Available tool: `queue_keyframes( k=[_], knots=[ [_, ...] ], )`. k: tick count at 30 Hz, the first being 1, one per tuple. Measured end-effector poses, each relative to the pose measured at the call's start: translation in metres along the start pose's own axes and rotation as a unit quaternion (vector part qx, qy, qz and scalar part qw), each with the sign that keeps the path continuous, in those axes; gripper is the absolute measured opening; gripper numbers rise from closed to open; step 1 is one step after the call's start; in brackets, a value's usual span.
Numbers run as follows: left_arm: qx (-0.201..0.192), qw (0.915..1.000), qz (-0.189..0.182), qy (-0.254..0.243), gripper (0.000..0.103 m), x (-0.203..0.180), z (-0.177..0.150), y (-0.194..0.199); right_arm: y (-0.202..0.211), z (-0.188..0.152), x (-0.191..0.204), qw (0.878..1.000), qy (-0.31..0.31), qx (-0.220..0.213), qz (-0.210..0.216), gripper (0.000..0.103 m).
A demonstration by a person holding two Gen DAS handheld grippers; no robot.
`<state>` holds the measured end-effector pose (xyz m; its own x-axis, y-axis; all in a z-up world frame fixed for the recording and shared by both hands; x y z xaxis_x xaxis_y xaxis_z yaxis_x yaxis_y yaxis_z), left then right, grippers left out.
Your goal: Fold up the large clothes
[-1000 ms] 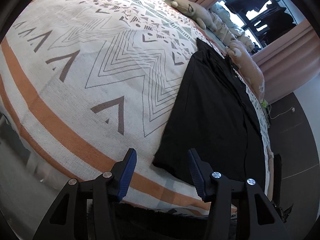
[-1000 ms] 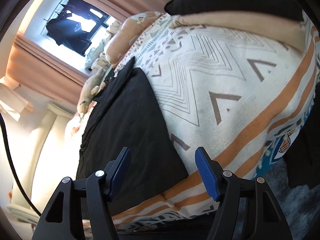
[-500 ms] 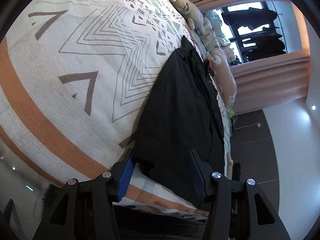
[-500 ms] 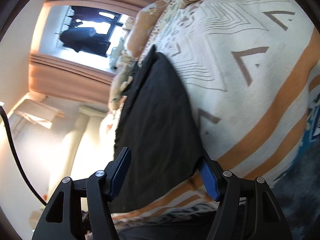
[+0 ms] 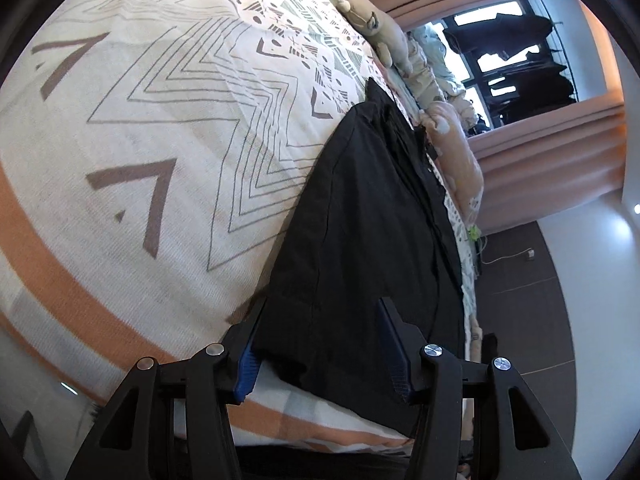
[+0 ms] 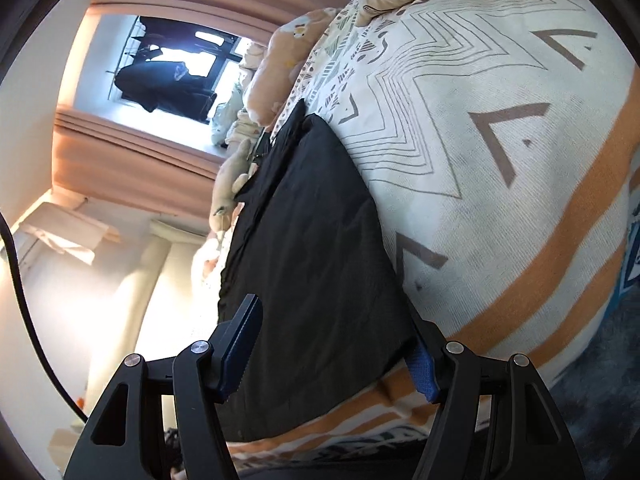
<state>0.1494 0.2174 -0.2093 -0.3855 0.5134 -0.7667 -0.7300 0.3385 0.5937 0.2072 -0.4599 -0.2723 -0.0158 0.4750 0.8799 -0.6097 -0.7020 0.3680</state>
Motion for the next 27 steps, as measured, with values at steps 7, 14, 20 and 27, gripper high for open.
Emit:
queue_keyframes(
  k=[7,14,20,27],
  knots=[
    [0.007,0.9987,0.044,-0.024,0.027,-0.009,0.005,-0.025,-0.019,0.010,0.004,0.999,0.013,0.000,-0.038,0.050],
    [-0.005,0.9984,0.054,-0.016,0.005,-0.008,0.011,-0.025,-0.022,0.020,-0.009,0.998,-0.007,-0.006,-0.054,0.005],
    [-0.011,0.9994,0.029,-0.012,0.002,-0.014,0.012,-0.007,-0.003,0.020,0.017,0.999,0.019,-0.021,-0.046,0.004],
    [-0.031,0.9994,0.008,-0.016,0.002,-0.026,0.002,0.035,0.032,0.011,0.060,0.997,0.060,-0.037,-0.022,0.004]
  ],
)
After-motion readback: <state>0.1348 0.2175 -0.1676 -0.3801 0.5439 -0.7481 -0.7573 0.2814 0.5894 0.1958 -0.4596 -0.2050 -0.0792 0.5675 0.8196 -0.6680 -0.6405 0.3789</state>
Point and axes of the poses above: each gripper's, at about its wrist camera, not at the fingertips, and y roughly against the way its jaws point, x to its left, z to its top, the point moved 2 cm from there along -y, roughly the way its jaws point, and after that the axes turned 3 degrees about x, right-handed, at the moved point
